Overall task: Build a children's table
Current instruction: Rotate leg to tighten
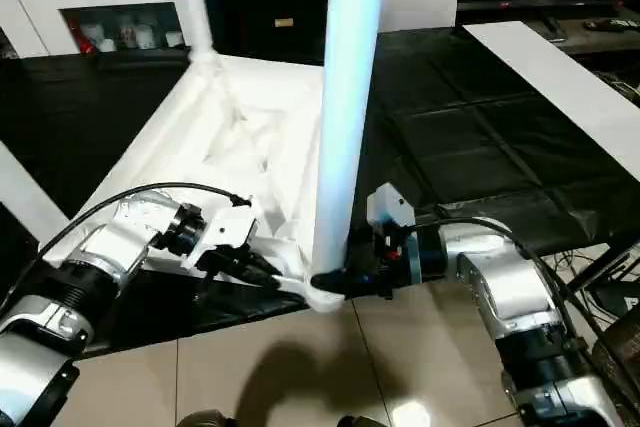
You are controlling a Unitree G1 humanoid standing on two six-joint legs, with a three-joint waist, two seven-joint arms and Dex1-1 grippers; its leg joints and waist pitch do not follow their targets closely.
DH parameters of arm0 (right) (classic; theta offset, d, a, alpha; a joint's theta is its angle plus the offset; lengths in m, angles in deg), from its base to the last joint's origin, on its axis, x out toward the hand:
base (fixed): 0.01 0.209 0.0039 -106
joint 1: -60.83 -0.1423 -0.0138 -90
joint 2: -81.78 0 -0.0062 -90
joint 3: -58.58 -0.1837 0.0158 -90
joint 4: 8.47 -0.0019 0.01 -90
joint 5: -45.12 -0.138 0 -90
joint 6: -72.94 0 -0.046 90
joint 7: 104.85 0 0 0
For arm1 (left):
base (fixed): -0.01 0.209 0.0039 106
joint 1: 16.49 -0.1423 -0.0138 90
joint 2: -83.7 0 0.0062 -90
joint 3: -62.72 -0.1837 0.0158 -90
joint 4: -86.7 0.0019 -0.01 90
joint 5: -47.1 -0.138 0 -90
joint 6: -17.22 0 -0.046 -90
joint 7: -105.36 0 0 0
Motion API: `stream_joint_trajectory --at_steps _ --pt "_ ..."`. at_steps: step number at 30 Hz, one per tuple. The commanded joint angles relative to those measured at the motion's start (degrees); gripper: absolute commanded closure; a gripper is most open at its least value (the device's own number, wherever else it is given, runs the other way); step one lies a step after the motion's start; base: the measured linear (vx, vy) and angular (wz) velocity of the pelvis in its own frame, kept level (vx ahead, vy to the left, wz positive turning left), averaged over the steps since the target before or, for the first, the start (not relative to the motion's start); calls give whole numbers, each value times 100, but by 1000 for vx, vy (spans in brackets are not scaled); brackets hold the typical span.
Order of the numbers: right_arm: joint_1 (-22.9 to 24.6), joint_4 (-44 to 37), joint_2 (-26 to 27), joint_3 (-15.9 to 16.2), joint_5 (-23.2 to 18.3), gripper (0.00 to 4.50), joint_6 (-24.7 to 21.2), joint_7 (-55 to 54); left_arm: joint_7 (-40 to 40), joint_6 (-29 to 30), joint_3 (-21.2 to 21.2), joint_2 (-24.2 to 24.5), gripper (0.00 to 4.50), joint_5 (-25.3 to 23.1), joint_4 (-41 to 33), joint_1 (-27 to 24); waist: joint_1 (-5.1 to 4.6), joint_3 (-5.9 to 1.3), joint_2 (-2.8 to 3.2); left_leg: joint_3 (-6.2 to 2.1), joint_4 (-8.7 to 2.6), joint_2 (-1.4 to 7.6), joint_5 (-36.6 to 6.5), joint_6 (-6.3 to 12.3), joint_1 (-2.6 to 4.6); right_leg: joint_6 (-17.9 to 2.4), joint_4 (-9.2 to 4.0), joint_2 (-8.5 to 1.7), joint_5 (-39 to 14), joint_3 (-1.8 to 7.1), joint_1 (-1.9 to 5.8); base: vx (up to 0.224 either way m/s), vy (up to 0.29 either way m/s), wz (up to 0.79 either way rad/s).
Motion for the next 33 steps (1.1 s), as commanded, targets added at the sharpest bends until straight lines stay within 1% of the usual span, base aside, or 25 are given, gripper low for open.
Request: stream_joint_trajectory --at_steps 1,2,3,4,6,7,8,9,10,11,14,19,20,22,23,24,25,26,27,28,29,30,31,32,33 --pt "-47 20 -77 54 4 168 83 128 -282 -171 -245 -27 450 -101 -84 147 -21 -394 -78 -28 -392 241 -802 442 10 -754 -410 -418 -2076 391 365 0 0 0" --pt "-70 58 -94 100 -7 168 75 215 -327 -198 -255 -18 450 -98 -39 177 -16 -392 -79 -28 -395 244 -804 436 15 -750 -413 -416 -2081 391 359 0 0 0" --pt "-100 100 -106 145 -11 181 78 298 -370 -248 -260 -13 450 -95 24 214 -16 -388 -70 -28 -393 240 -830 442 16 -749 -416 -410 -2088 387 358 0 0 0" --pt "-100 100 -106 145 -11 191 78 298 -370 -248 -260 -13 450 -95 24 214 -15 -393 -78 -30 -395 242 -825 446 13 -741 -413 -411 -2079 387 363 0 0 0" --pt "-135 127 -116 210 -37 191 17 438 -424 -322 -251 -24 450 -103 154 291 -14 -395 -73 -28 -392 236 -818 445 10 -740 -413 -407 -2062 384 365 0 0 0" --pt "-139 112 -118 234 -50 213 -20 476 -434 -343 -245 -23 450 -107 193 315 -11 -392 -67 -29 -391 235 -807 456 12 -745 -416 -399 -2046 382 361 0 0 0" --pt "-140 101 -117 245 -58 226 -42 490 -437 -350 -242 -21 450 -109 211 327 -12 -393 -73 -30 -392 238 -800 454 4 -750 -408 -403 -2024 384 369 0 0 0" --pt "-140 101 -117 245 -58 231 -42 490 -437 -350 -242 -21 450 -109 211 327 -4 -394 -75 -31 -395 245 -798 448 15 -761 -405 -408 -2011 386 365 0 0 0" --pt "-143 97 -112 253 -69 238 -61 504 -432 -362 -235 -18 450 -112 241 342 1 -394 -62 -33 -397 249 -796 436 18 -771 -407 -407 -1999 388 360 0 0 0" --pt "-146 96 -109 256 -94 245 -88 518 -428 -378 -228 -18 450 -119 278 359 5 -396 -65 -31 -395 249 -804 433 18 -782 -404 -409 -1983 390 363 0 0 0" --pt "-121 24 -69 236 -209 251 -217 493 -393 -385 -206 -8 450 -124 336 378 6 -390 -71 -28 -398 245 -844 419 20 -788 -409 -406 -2005 387 364 0 0 0" --pt "-37 -153 140 97 -323 251 -504 75 -208 -260 -107 -40 450 -79 418 366 5 -380 -75 -31 -407 242 -868 383 23 -705 -431 -403 -2177 382 363 0 0 0" --pt "4 -190 263 22 -294 251 -550 -236 -62 -174 -57 -72 450 -67 393 334 -11 -363 -63 -33 -416 237 -974 312 32 -646 -467 -416 -2401 373 349 0 0 0" --pt "59 -216 406 -23 -175 251 -559 -632 200 -14 9 -126 450 -64 357 310 -30 -352 -65 -44 -424 216 -1077 235 40 -512 -508 -416 -2674 355 349 0 0 0" --pt "91 -213 536 -60 -48 251 -549 -992 417 77 54 -171 450 -75 330 291 -49 -344 -69 -45 -425 210 -1127 209 46 -465 -523 -409 -2779 349 338 0 0 0" --pt "97 -188 666 -109 44 251 -599 -1328 565 201 87 -203 450 -77 284 262 -82 -322 -29 -50 -422 191 -1260 160 71 -374 -573 -411 -3051 325 316 0 0 0" --pt "93 -179 693 -121 57 251 -614 -1392 602 225 91 -208 450 -84 275 257 -117 -317 -49 -57 -413 165 -1366 123 74 -259 -628 -405 -3293 292 317 0 0 0" --pt "77 -132 829 -182 124 252 -691 -1713 789 344 114 -237 450 -119 233 233 -144 -316 -58 -66 -414 161 -1391 93 64 -221 -627 -403 -3351 282 328 0 0 0" --pt "61 -94 939 -233 175 252 -758 -1972 945 444 132 -261 450 -149 199 215 -204 -304 -52 -84 -415 154 -1475 60 51 -135 -653 -396 -3486 251 323 0 0 0" --pt "-6 -17 1312 -440 161 252 -999 -2665 1390 820 269 -438 450 -99 59 156 -245 -294 -44 -92 -411 145 -1549 49 52 -104 -677 -391 -3564 229 315 0 0 0" --pt "-27 -5 1443 -509 146 252 -1090 -2895 1523 965 332 -513 450 -52 -2 136 -334 -283 -35 -109 -390 136 -1701 9 68 -42 -723 -396 -3735 171 305 0 0 0" --pt "-82 50 1672 -575 204 253 -1168 -3300 1816 1250 419 -666 450 -17 -150 96 -388 -284 -42 -120 -382 129 -1747 -13 54 5 -739 -396 -3786 145 320 0 0 0" --pt "-86 53 1695 -579 211 253 -1177 -3342 1846 1280 427 -682 450 -15 -167 92 -500 -302 -19 -164 -385 140 -1814 -9 1 108 -765 -407 -3772 77 380 0 0 0" --pt "-110 69 1816 -604 250 253 -1220 -3569 2006 1441 472 -765 450 -6 -259 69 -534 -318 1 -169 -399 167 -1824 -3 22 79 -764 -419 -3637 86 386 0 0 0" --pt "-165 126 2008 -639 315 253 -1273 -3908 2295 1631 537 -890 450 -16 -353 50 -609 -323 16 -176 -415 196 -1819 46 -7 -36 -743 -428 -3330 93 402 0 0 0"
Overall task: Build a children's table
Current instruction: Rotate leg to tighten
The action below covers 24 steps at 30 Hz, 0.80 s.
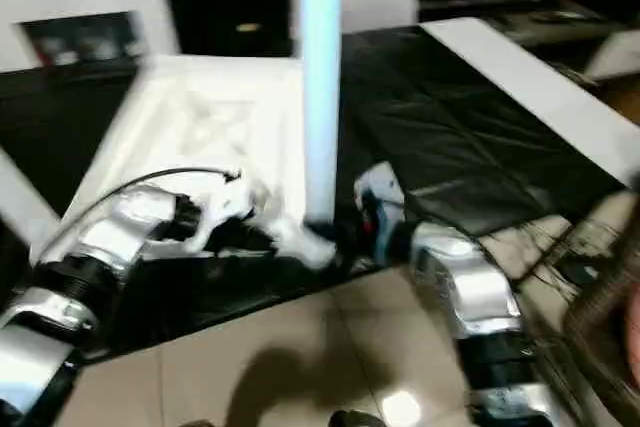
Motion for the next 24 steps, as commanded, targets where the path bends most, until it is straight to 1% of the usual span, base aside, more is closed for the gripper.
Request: stream_joint_trajectory --at_steps 1,2,3,4,5,6,7,9,10,11,12,13,15,16,17,19,20,21,22,23,24 --pt "-254 206 665 155 43 253 -246 -909 622 321 37 -605 450 169 -444 9 -6 -333 33 -150 -432 160 -1847 120 -4 -103 -585 -429 -3209 219 335 0 0 0" --pt "-289 248 760 125 71 253 -254 -1078 750 362 58 -657 450 150 -454 18 -79 -338 19 -154 -445 170 -1810 115 -44 -211 -541 -426 -2987 228 348 0 0 0" --pt "-353 316 920 98 149 253 -257 -1348 974 458 87 -749 450 116 -490 33 -93 -346 7 -128 -423 136 -1803 127 6 -247 -564 -423 -2980 233 311 0 0 0" --pt "-409 377 1043 91 226 253 -243 -1555 1156 529 111 -827 450 89 -513 52 -127 -341 13 -113 -419 119 -1722 172 5 -351 -549 -430 -2907 262 301 0 0 0" --pt "-498 449 1264 67 325 253 -270 -1894 1427 670 164 -974 450 84 -579 86 -128 -346 6 -108 -419 118 -1662 193 5 -368 -544 -424 -2868 265 309 0 0 0" --pt "-525 473 1322 71 370 253 -269 -1999 1495 679 166 -1010 450 67 -595 102 -132 -348 4 -99 -419 121 -1602 210 8 -398 -531 -420 -2809 281 303 0 0 0" --pt "-565 502 1414 66 439 253 -278 -2160 1599 746 164 -1055 450 32 -664 108 -138 -376 2 -90 -428 125 -1379 267 -16 -514 -475 -413 -2519 317 323 0 0 0" --pt "-589 519 1450 106 493 253 -198 -2207 1643 782 153 -1071 450 8 -713 110 -116 -395 13 -69 -420 135 -1235 337 -4 -610 -444 -412 -2272 353 314 0 0 0" --pt "-585 508 1460 123 494 253 -149 -2201 1663 819 148 -1067 450 -7 -751 100 -111 -400 9 -68 -419 138 -1174 363 -20 -643 -422 -409 -2178 363 327 0 0 0" --pt "-561 476 1451 152 499 218 -71 -2173 1682 810 132 -1033 450 -51 -766 96 -89 -417 12 -62 -415 146 -1052 409 -27 -697 -387 -407 -2012 377 333 0 0 0" --pt "-551 467 1454 144 494 198 -65 -2167 1679 807 130 -1021 450 -57 -770 92 -78 -423 11 -63 -413 148 -991 424 -39 -719 -368 -412 -1932 384 343 0 0 0" --pt "-514 436 1467 109 479 184 -44 -2148 1664 794 121 -977 450 -78 -784 76 -40 -436 13 -50 -408 144 -821 480 -49 -778 -342 -408 -1744 395 353 0 0 0" --pt "-470 415 1405 133 522 182 48 -2102 1671 768 106 -894 450 -130 -786 67 -3 -460 27 -46 -402 151 -667 498 -53 -817 -311 -412 -1584 406 371 0 0 0" --pt "-425 369 1355 115 523 165 81 -2086 1620 720 101 -837 450 -133 -787 49 16 -470 31 -45 -401 158 -558 509 -55 -858 -286 -409 -1422 416 375 0 0 0" --pt "-380 322 1319 80 534 150 119 -2096 1575 643 84 -777 450 -143 -792 31 27 -469 30 -41 -401 159 -541 520 -49 -895 -273 -402 -1333 422 367 0 0 0" --pt "-275 192 1220 31 522 137 193 -2044 1473 544 53 -668 450 -135 -812 -14 25 -467 33 -42 -409 166 -578 516 -43 -927 -259 -395 -1326 424 372 0 0 0" --pt "-197 100 1148 -5 503 131 238 -2001 1391 416 34 -593 450 -143 -781 -35 37 -474 56 -41 -405 165 -593 520 -34 -921 -266 -396 -1329 425 372 0 0 0" --pt "-131 27 1091 -38 479 120 285 -1950 1284 260 6 -530 450 -148 -744 -46 50 -472 43 -34 -404 165 -605 539 -31 -901 -276 -401 -1306 435 369 0 0 0" --pt "-59 -51 1028 -45 457 97 334 -1871 1209 175 -4 -477 450 -149 -711 -56 47 -476 43 -36 -411 176 -607 530 -27 -917 -258 -392 -1287 440 371 0 0 0" --pt "39 -163 942 -42 447 94 383 -1783 1111 -6 -23 -408 450 -157 -656 -56 70 -465 42 -31 -411 175 -661 523 -14 -916 -275 -393 -1338 441 362 0 0 0" --pt "145 -283 858 -42 435 94 422 -1702 978 -273 -52 -341 450 -160 -588 -49 101 -463 47 -32 -409 167 -691 519 -11 -866 -288 -393 -1386 441 364 0 0 0"
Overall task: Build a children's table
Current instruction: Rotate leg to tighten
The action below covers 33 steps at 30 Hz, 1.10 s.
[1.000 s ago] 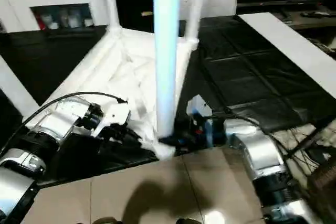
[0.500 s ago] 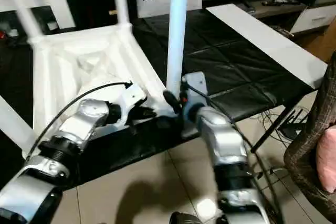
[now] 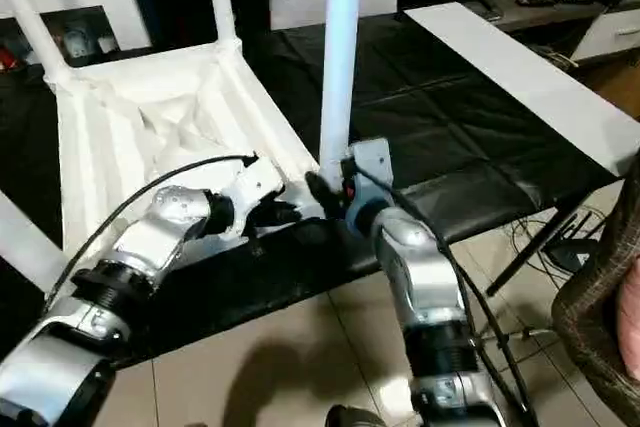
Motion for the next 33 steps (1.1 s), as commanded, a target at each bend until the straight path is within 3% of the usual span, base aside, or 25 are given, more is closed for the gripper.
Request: stream_joint_trajectory --at_steps 1,4,7,8,11,14,17,18,20,21,23,24,25,26,27,28,29,31,32,33 --pt "197 -281 -96 144 -109 80 72 265 -370 -730 -86 53 450 72 -70 59 65 -455 31 -47 -335 180 -728 458 6 -806 -303 -418 -1529 421 403 0 0 0" --pt "379 -484 -197 155 -176 51 113 438 -429 -890 -91 147 450 22 75 99 125 -441 29 -43 -348 184 -855 386 26 -749 -317 -408 -1674 424 384 0 0 0" --pt "832 -951 -481 203 -248 35 146 744 -522 -1343 -64 332 450 7 482 259 210 -424 18 -36 -351 167 -1040 308 58 -544 -386 -421 -2125 422 368 0 0 0" --pt "981 -1108 -575 226 -270 11 140 831 -558 -1487 -33 371 450 46 611 311 212 -416 11 -33 -357 160 -1039 310 49 -493 -401 -404 -2179 422 366 0 0 0" --pt "1521 -1667 -859 239 -473 1 -99 1106 -578 -1786 78 481 450 91 1038 510 254 -420 -26 -45 -358 147 -1066 311 32 -268 -431 -410 -2424 404 379 0 0 0" --pt "1840 -2034 -1011 190 -526 1 -125 1146 -386 -1938 244 501 450 161 1220 616 241 -420 -31 -56 -359 139 -1039 335 -4 -218 -430 -403 -2457 392 388 0 0 0" --pt "2059 -2311 -1033 96 -603 0 -175 1076 -480 -1933 497 452 395 470 1202 636 225 -406 -50 -42 -333 95 -1048 329 -17 -81 -495 -407 -2779 357 381 0 0 0" --pt "2065 -2319 -1032 93 -607 0 -177 1073 -484 -1930 505 450 389 481 1198 635 247 -406 -29 -34 -325 100 -1086 330 23 -102 -526 -411 -2852 352 349 0 0 0" --pt "2139 -2539 -962 28 -609 0 -227 847 -716 -1678 799 357 367 1011 836 441 252 -402 -35 -45 -341 118 -1106 305 17 -162 -509 -411 -2833 345 348 0 0 0" --pt "2139 -2547 -962 31 -607 0 -246 837 -708 -1666 815 353 356 1032 814 428 256 -399 -22 -51 -346 133 -1130 285 29 -191 -502 -416 -2821 347 342 0 0 0" --pt "2117 -2625 -969 95 -542 0 -733 605 -460 -1456 1044 293 347 1302 455 200 243 -405 -8 -66 -357 153 -1153 250 32 -276 -466 -397 -2644 353 354 0 0 0" --pt "2130 -2659 -965 121 -553 0 -818 585 -383 -1408 1096 286 341 1350 354 127 250 -397 48 -65 -360 144 -1152 260 26 -288 -476 -393 -2620 351 351 0 0 0" --pt "2142 -2684 -962 138 -564 0 -862 580 -334 -1380 1129 283 328 1378 291 81 233 -409 18 -61 -355 146 -1148 258 16 -289 -464 -387 -2531 354 356 0 0 0" --pt "2192 -2740 -941 248 -496 0 -724 584 261 -982 1332 233 319 1411 -266 -286 233 -417 86 -68 -355 166 -1161 219 6 -337 -418 -400 -2410 360 376 0 0 0" --pt "2218 -2755 -913 285 -480 0 -627 582 546 -765 1440 197 319 1429 -596 -501 233 -417 86 -68 -355 166 -1161 219 6 -337 -418 -400 -2410 360 376 0 0 0" --pt "2244 -2772 -883 310 -472 0 -548 575 766 -596 1529 167 312 1451 -924 -714 204 -409 47 -39 -335 132 -1211 256 10 -283 -470 -372 -2534 335 353 0 0 0" --pt "2263 -2783 -856 332 -461 0 -491 564 948 -455 1609 137 312 1461 -1333 -978 197 -427 14 -46 -334 158 -1204 236 2 -301 -433 -403 -2528 346 374 0 0 0" --pt "2296 -2814 -804 369 -493 0 -508 506 1373 -41 1777 -17 312 1449 -2568 -1768 185 -403 35 -51 -350 197 -1154 265 -2 -273 -453 -395 -2647 351 344 0 0 0" --pt "2300 -2831 -800 377 -513 0 -554 476 1473 46 1803 -50 312 1435 -2817 -1920 181 -382 37 -48 -355 188 -1202 281 -3 -240 -488 -376 -2744 341 326 0 0 0" --pt "2288 -2828 -818 406 -493 0 -583 462 1661 169 1839 -123 312 1329 -3137 -2127 236 -340 -24 -237 -414 111 -1307 398 -251 -241 -352 -463 -2757 163 514 0 0 0"
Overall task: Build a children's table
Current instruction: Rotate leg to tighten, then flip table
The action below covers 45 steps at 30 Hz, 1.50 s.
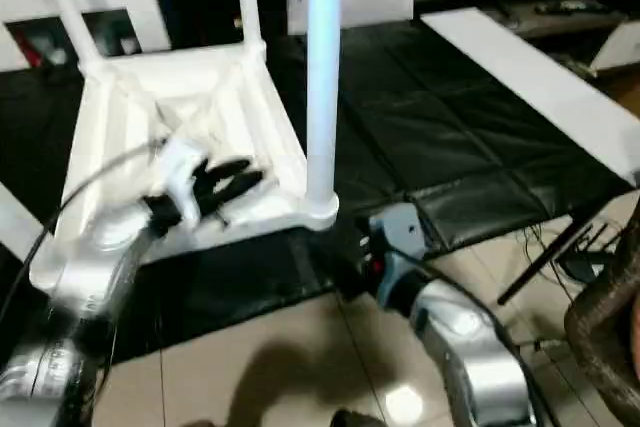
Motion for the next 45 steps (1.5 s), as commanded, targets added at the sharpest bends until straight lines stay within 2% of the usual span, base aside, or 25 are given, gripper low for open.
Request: stream_joint_trajectory --at_steps 1,3,4,5,6,7,8,9,10,11,12,13,14,15,16,17,18,19,20,22,26,27,29,42,45 --pt "-4 -76 -44 77 75 0 -29 -13 566 258 157 -205 312 -293 -1122 -476 -26 -360 132 -472 -529 319 -1467 566 -203 -342 -320 -385 -2121 37 503 0 0 0" --pt "-15 -83 -65 96 80 0 -56 -17 713 306 156 -262 312 -373 -1357 -649 -154 -294 275 -937 -804 672 -2360 593 -201 -368 62 -200 -1420 65 530 -8 -44 47" --pt "-15 -78 -77 103 79 0 -53 -16 920 530 194 -369 312 -392 -1544 -796 -222 -253 239 -1216 -918 817 -3009 646 -2 -610 384 -57 -1329 185 310 -5 -60 58" --pt "-26 -26 -97 127 90 0 -2 18 1210 847 233 -525 312 -243 -1796 -984 -272 -201 152 -1301 -895 716 -3045 827 -44 -893 511 -84 -1334 381 293 37 -119 74" --pt "-31 5 -107 140 95 0 30 39 1364 1026 250 -606 312 -141 -1929 -1080 -239 -174 109 -1181 -797 524 -3026 824 -178 -1051 405 -190 -1452 501 357 13 -163 76" --pt "-71 175 -122 169 106 0 151 124 1603 1120 203 -732 312 -232 -2078 -1251 -24 -212 -185 -572 -12 -327 -2054 414 -186 -517 -450 -655 -3731 544 282 13 -163 76" --pt "-85 266 -138 184 139 0 222 130 1656 1107 105 -728 312 -328 -2150 -1322 29 -134 -302 -381 618 -420 -1213 309 96 -143 -863 -1051 -5111 416 40 -40 -167 60" --pt "-96 342 -144 189 158 0 275 132 1690 1125 27 -729 312 -381 -2199 -1368 75 -267 -229 -400 785 -321 -408 273 -381 596 -651 -1240 -5203 489 461 -13 -125 40" --pt "-96 387 -144 188 138 0 307 127 1744 1207 -41 -738 312 -433 -2323 -1416 144 -242 -334 -383 985 -275 -512 352 -445 1263 -657 -1411 -4992 457 358 -13 -125 40" --pt "-95 412 -143 186 120 0 325 125 1783 1273 -81 -749 312 -470 -2416 -1449 189 -236 -338 -402 1015 -255 -629 367 -460 1275 -625 -1540 -4756 550 395 -21 -67 51" --pt "-60 472 -141 177 108 0 380 98 1862 1492 -115 -848 312 -532 -2603 -1552 198 -300 -328 -521 1013 -190 -840 345 -524 915 -493 -1735 -4059 830 580 -33 -20 55" --pt "-31 497 -195 191 133 0 435 139 1894 1382 -128 -870 312 -597 -2620 -1614 278 -283 -270 -575 865 -95 -987 386 -451 -156 -498 -1655 -3624 1150 685 -33 -20 55" --pt "7 506 -267 217 160 0 514 188 1960 1395 -147 -894 312 -605 -2704 -1703 357 -286 -150 -590 548 57 -707 461 -296 -1202 -456 -1407 -2688 973 703 -27 28 29" --pt "27 511 -306 233 170 0 561 215 2008 1415 -165 -897 312 -599 -2759 -1750 343 -256 -141 -551 307 123 -541 539 -177 -1470 -406 -1157 -2301 766 628 -36 83 17" --pt "108 455 -372 229 104 0 613 323 2024 1388 -216 -851 312 -616 -2849 -1878 263 -293 -29 -478 -147 211 6 859 15 -1272 -90 -446 -1765 331 477 -36 83 17" --pt "140 435 -384 218 66 0 634 370 2030 1392 -246 -821 293 -621 -2889 -1930 87 -341 103 -593 -221 520 165 1143 305 -886 239 -142 -1196 286 185 -9 114 15" --pt "227 352 -421 195 -3 0 672 465 2015 1371 -217 -840 293 -488 -2983 -2078 79 -311 113 -571 -246 568 -98 1139 270 -809 232 -173 -1056 355 179 1 103 16" --pt "274 306 -444 185 -35 0 701 516 2012 1373 -184 -869 293 -377 -3050 -2167 72 -255 68 -473 -296 524 -963 811 195 -797 82 -247 -1002 521 236 1 103 16" --pt "320 267 -477 179 -41 0 724 545 2033 1365 -190 -865 283 -379 -3111 -2257 36 -206 -21 -355 -341 382 -1906 342 202 -805 -70 -327 -1463 638 274 -27 77 20" --pt "351 95 -595 143 -126 0 647 648 1962 1526 -262 -763 265 -444 -3366 -2551 -17 -182 -79 -279 -327 230 -2619 25 226 -658 -205 -391 -2560 717 272 -39 53 17" --pt "304 -99 -620 60 -362 0 599 723 2238 1743 -131 -885 237 -467 -3661 -2875 -168 -121 -116 -327 -322 141 -2683 78 112 -41 -405 -454 -3973 718 262 0 0 0" --pt "281 -88 -612 84 -326 0 631 713 2326 1713 -93 -873 237 -524 -3666 -2911 -170 -122 21 -350 -317 127 -2711 63 118 -22 -403 -453 -3990 706 258 0 0 0" --pt "222 -105 -569 126 -284 0 669 679 2700 1553 106 -908 237 -679 -3603 -2892 -265 -133 -29 -362 -307 107 -2748 93 98 67 -445 -413 -4021 671 258 0 0 0" --pt "18 -94 -341 342 -379 0 672 556 3284 1217 435 -933 237 -781 -3385 -2639 -262 -298 2 -305 -273 191 -875 524 -7 -988 -137 -397 -1226 808 376 25 -2 2" --pt "-83 -29 -275 387 -371 0 691 512 3304 1130 524 -847 237 -752 -3163 -2470 -202 -417 -4 -299 -138 151 596 957 -26 -1303 72 -384 458 794 409 41 -3 1"
